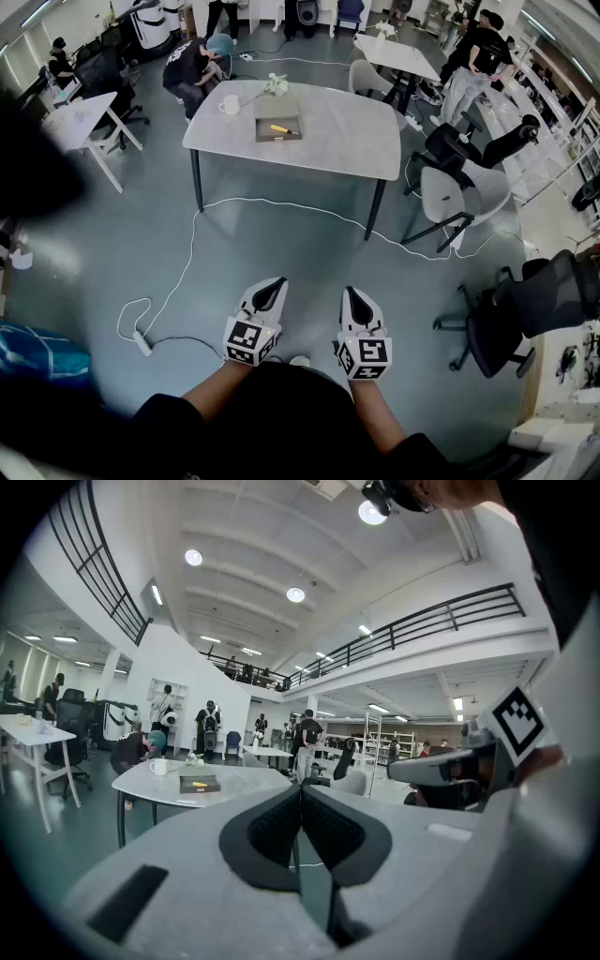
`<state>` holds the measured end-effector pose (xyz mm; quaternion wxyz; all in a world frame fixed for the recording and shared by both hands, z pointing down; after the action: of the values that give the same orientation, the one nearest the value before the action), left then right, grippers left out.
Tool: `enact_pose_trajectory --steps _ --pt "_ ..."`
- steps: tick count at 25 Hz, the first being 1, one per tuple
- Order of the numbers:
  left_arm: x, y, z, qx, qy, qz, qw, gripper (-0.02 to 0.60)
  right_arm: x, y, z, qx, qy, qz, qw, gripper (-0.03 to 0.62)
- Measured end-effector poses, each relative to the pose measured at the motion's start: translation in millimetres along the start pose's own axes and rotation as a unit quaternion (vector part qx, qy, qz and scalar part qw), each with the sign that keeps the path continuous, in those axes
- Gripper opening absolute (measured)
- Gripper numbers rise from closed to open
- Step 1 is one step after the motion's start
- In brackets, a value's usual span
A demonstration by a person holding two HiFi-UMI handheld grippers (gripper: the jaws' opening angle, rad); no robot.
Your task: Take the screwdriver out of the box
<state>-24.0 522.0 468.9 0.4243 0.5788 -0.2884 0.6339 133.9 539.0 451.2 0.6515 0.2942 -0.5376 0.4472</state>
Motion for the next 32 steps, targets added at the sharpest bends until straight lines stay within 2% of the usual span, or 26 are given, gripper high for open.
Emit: enact_pose_trajectory --steps 6,11,16,22,28,32 --pt "-11 -7 17 0.001 -0.015 0.014 0.9998 0.017 -9 -16 5 0.001 -0.014 -0.014 1.0 0.011" --pt "-4 -17 22 0.001 -0.008 0.019 0.9998 0.017 1 -25 0 -0.013 -0.02 0.021 0.999 0.011" --pt "7 -22 45 0.011 0.008 0.017 0.9998 0.017 21 -46 3 -0.007 -0.001 0.039 0.999 0.012" --pt "16 -9 100 0.039 0.023 0.011 0.9989 0.017 35 -77 40 0.007 0.019 0.051 0.998 0.012" --pt "15 20 184 0.076 0.042 0.001 0.9963 0.017 17 -119 112 0.018 0.037 0.036 0.998 0.012" --pt "5 53 243 0.097 0.045 0.027 0.9939 0.017 -4 -149 173 0.042 0.054 0.029 0.997 0.012"
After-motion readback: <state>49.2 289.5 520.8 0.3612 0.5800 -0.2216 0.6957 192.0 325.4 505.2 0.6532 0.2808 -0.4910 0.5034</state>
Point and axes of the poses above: the fingertips, and each gripper's own axes: z forward along the fingers, y to its left, x out of its underside, the point moved 2 cm from there along -z, backward along the fingers, and after that the axes turned 6 degrees about -x, right-handed, at the moved point
